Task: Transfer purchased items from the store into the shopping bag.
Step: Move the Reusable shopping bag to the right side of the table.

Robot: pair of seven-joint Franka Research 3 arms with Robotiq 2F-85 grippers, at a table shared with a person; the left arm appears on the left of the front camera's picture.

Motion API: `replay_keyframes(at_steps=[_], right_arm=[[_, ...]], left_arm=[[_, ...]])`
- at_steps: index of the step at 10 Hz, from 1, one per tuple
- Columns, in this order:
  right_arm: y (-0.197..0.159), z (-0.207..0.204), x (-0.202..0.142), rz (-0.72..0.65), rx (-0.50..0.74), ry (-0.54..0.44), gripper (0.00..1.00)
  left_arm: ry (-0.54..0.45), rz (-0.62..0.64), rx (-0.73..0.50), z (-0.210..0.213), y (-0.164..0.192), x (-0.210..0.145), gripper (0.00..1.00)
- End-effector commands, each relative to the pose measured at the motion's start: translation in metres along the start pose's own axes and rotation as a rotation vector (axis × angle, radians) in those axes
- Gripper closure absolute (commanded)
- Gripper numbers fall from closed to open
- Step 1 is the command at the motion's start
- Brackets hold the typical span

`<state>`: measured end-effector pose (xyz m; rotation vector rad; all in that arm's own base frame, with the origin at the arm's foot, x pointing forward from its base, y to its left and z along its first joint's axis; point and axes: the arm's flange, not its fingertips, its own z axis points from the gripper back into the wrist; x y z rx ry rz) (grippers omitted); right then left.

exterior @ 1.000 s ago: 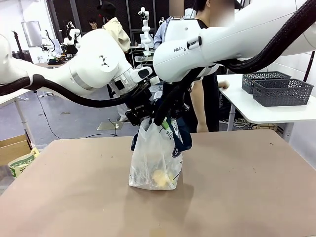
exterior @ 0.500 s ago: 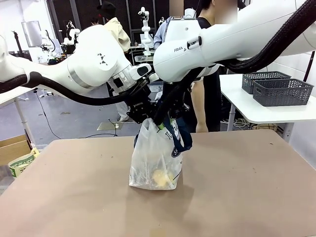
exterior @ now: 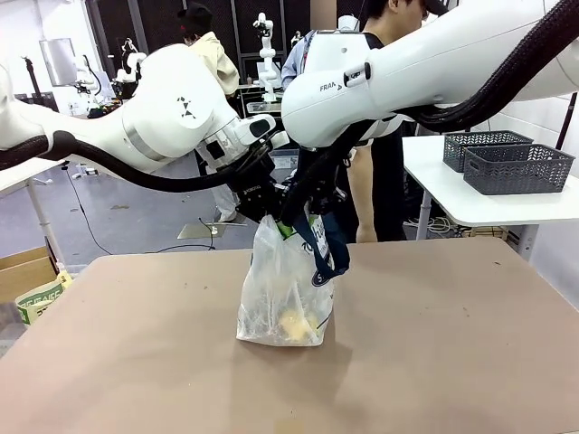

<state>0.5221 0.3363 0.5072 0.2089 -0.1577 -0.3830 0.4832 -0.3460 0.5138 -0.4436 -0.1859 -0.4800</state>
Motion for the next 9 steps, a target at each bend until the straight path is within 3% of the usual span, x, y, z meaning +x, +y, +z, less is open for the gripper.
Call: replay_keyframes(at_steps=[1, 5, 6, 9], right_arm=[[-0.015, 0.006, 0.006, 0.036, 0.072, 0.021, 0.88], [-0.037, 0.019, 0.019, 0.043, 0.149, 0.011, 0.09], [-0.044, 0.023, 0.024, 0.036, 0.166, 0.007, 0.00], [-0.068, 0.046, 0.043, 0.031, 0.272, -0.010, 0.00]], left_arm=[[-0.007, 0.020, 0.014, 0.000, 0.004, -0.011, 1.00], [-0.009, 0.032, 0.007, 0.002, 0.007, -0.011, 1.00], [-0.010, 0.033, 0.007, 0.002, 0.007, -0.011, 1.00], [-0.008, 0.035, 0.004, 0.002, 0.008, -0.012, 1.00]])
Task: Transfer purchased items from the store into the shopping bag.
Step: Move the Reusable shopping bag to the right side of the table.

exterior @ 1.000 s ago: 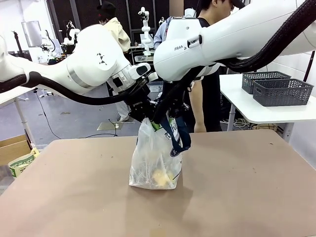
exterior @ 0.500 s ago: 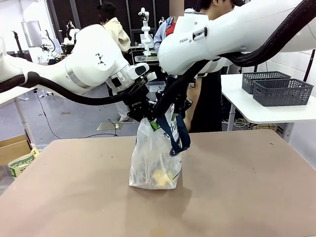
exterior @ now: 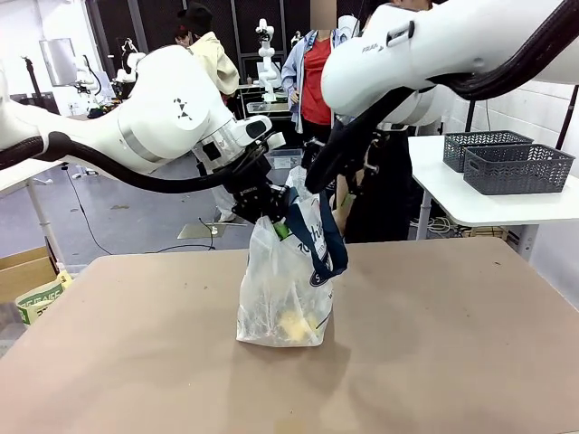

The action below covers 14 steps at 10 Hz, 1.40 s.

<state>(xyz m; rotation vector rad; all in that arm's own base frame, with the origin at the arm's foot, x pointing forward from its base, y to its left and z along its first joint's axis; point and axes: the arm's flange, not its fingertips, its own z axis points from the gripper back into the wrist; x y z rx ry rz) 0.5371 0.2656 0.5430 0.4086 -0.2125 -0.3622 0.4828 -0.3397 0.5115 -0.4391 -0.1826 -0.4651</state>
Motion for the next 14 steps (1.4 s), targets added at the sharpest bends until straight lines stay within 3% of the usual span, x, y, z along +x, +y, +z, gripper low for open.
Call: replay_keyframes(at_steps=[1, 2, 4, 7, 9, 12, 14], right_arm=[[-0.025, 0.017, 0.006, 0.076, 0.125, 0.014, 0.00], [-0.032, 0.027, 0.011, 0.151, 0.161, 0.036, 0.00], [-0.054, 0.055, 0.013, 0.455, 0.169, 0.055, 0.00], [-0.084, 0.080, 0.003, 0.805, 0.137, -0.018, 0.00], [-0.107, 0.086, -0.004, 1.001, 0.230, -0.062, 0.00], [-0.123, 0.076, 0.009, 1.127, 0.380, -0.132, 0.00], [-0.126, 0.076, 0.022, 1.153, 0.379, -0.162, 0.00]], left_arm=[[-0.009, 0.020, -0.001, 0.001, 0.003, -0.008, 1.00], [-0.010, 0.021, -0.002, 0.001, 0.003, -0.008, 1.00], [-0.011, 0.020, 0.014, 0.001, 0.003, -0.008, 1.00], [0.000, 0.002, 0.000, 0.000, 0.001, 0.000, 1.00], [0.000, 0.002, 0.000, 0.000, 0.001, 0.000, 1.00], [0.000, 0.002, 0.000, 0.000, 0.001, 0.000, 1.00], [0.000, 0.002, 0.000, 0.000, 0.001, 0.000, 1.00]])
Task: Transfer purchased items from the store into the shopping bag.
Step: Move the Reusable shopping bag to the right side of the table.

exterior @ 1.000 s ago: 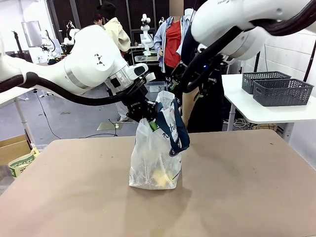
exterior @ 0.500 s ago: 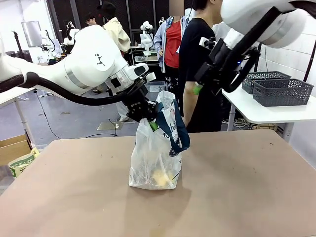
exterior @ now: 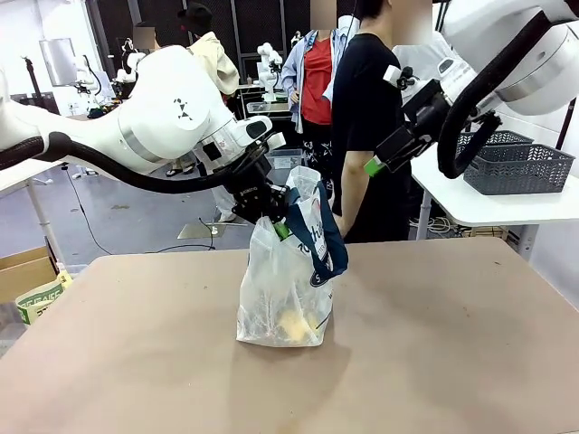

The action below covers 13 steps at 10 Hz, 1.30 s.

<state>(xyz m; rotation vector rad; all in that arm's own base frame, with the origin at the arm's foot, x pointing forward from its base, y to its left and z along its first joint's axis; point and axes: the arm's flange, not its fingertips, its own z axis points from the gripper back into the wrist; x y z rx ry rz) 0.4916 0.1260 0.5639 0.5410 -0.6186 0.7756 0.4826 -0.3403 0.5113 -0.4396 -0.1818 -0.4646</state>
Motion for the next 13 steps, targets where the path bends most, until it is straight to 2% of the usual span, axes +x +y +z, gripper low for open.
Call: replay_keyframes(at_steps=[1, 2, 8, 13], right_arm=[[-0.009, 0.000, 0.005, 0.008, -0.017, -0.030, 0.00], [0.000, 0.000, 0.000, 0.000, 0.000, 0.000, 0.00], [0.000, 0.000, 0.000, 0.000, 0.000, 0.000, 0.00], [0.000, 0.000, 0.000, 0.000, 0.000, 0.000, 0.00]], left_arm=[[0.000, 0.001, 0.001, 0.000, 0.001, 0.000, 1.00], [0.000, 0.001, 0.001, 0.000, 0.001, 0.000, 1.00], [0.000, 0.000, 0.000, 0.000, 0.000, 0.000, 1.00], [-0.004, 0.039, 0.218, 0.049, 0.014, 0.053, 1.00]])
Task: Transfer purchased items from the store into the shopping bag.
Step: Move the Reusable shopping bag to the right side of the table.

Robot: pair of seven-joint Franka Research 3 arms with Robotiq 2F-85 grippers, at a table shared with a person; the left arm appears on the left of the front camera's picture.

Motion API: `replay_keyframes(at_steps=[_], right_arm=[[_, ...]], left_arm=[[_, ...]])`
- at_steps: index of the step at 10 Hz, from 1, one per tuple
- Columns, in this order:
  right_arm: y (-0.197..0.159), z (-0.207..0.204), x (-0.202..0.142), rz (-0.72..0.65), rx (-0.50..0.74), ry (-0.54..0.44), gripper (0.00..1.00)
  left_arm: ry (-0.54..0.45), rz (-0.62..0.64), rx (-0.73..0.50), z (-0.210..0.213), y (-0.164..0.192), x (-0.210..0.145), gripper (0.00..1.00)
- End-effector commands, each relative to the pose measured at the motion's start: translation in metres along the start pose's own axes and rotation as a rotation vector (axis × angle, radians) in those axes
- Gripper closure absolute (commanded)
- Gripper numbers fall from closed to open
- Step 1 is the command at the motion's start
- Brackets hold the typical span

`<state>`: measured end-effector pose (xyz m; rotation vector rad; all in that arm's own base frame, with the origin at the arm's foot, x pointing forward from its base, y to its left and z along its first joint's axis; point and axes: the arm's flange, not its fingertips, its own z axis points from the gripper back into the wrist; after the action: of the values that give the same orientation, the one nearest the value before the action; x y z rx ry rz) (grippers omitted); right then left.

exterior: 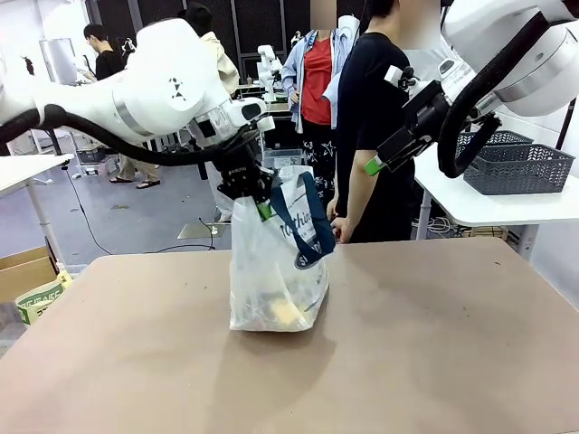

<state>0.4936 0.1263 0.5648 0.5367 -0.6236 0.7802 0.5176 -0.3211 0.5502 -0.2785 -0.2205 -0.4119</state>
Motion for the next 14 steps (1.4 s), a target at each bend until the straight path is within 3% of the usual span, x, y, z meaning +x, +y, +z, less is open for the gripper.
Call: replay_keyframes(at_steps=[1, 4, 8, 11, 14], right_arm=[[0.001, 0.000, -0.002, -0.007, 0.004, 0.002, 0.00], [0.001, 0.000, -0.002, -0.007, 0.004, 0.002, 0.00], [0.001, 0.000, -0.002, -0.007, 0.004, 0.002, 0.00], [0.001, 0.000, -0.002, -0.007, 0.004, 0.002, 0.00], [0.001, 0.000, -0.002, -0.007, 0.004, 0.002, 0.00]], left_arm=[[0.016, -0.009, 0.100, 0.015, -0.001, 0.031, 1.00], [0.072, -0.118, 0.281, 0.029, -0.004, 0.072, 1.00], [0.085, -0.098, 0.439, 0.060, 0.014, 0.109, 1.00], [0.102, -0.044, 0.427, 0.091, 0.048, 0.097, 1.00], [0.040, -0.003, 0.492, 0.141, 0.093, 0.057, 1.00]])
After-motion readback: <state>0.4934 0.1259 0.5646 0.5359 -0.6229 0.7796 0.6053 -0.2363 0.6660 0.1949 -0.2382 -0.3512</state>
